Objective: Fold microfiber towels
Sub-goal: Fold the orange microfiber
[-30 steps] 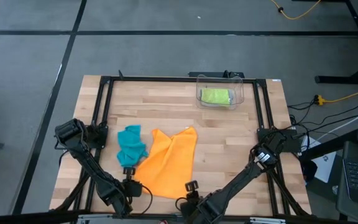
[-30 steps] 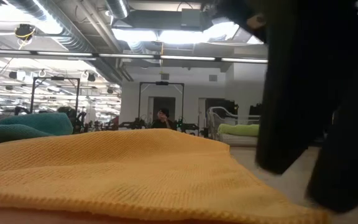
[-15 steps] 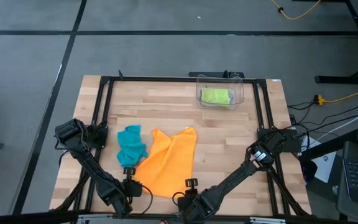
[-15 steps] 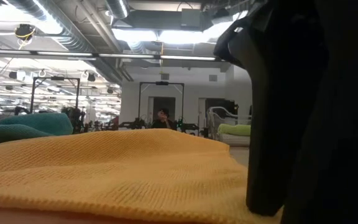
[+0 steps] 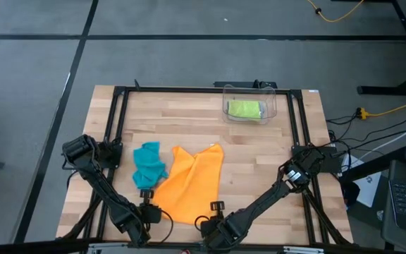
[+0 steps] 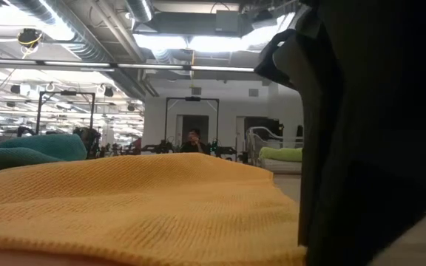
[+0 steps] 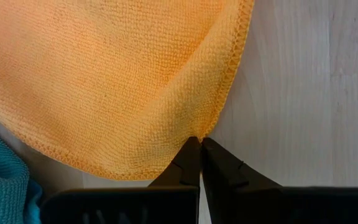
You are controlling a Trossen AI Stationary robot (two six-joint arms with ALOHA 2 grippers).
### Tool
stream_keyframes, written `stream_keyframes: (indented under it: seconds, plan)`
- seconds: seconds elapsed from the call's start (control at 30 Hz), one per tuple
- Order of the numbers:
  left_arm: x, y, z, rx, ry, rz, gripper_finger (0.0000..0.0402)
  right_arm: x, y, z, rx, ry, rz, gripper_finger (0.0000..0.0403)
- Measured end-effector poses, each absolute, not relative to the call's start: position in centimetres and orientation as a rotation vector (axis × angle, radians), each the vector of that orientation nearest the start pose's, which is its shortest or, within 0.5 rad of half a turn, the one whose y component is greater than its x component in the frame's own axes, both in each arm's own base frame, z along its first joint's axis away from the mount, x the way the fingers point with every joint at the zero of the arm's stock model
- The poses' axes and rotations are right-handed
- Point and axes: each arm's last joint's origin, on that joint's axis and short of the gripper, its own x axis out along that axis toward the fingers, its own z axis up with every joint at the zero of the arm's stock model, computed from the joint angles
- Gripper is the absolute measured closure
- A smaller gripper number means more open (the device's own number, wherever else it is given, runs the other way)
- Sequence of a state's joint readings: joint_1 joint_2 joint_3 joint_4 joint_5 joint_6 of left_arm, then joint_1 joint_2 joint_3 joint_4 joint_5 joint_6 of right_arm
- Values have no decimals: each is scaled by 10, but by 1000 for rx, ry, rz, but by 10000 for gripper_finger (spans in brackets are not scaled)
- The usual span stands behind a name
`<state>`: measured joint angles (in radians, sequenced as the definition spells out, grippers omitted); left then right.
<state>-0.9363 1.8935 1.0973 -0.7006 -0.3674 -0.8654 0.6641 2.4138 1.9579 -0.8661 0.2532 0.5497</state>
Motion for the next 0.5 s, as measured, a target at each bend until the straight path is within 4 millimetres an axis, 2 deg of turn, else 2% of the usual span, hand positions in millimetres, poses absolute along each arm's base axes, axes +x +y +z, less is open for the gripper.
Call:
stream_keyframes:
  seconds: [0.07,0.3,0.5]
  plan:
    - [201,-256,126,169,1232,84,401,388,294,132,-118,1222,10,393]
    - [202,-256,126,171,1213,92,401,387,293,133,-130,1235,2,398]
    - [202,-255,132,52,1182,165,401,384,293,144,-185,1281,-33,401]
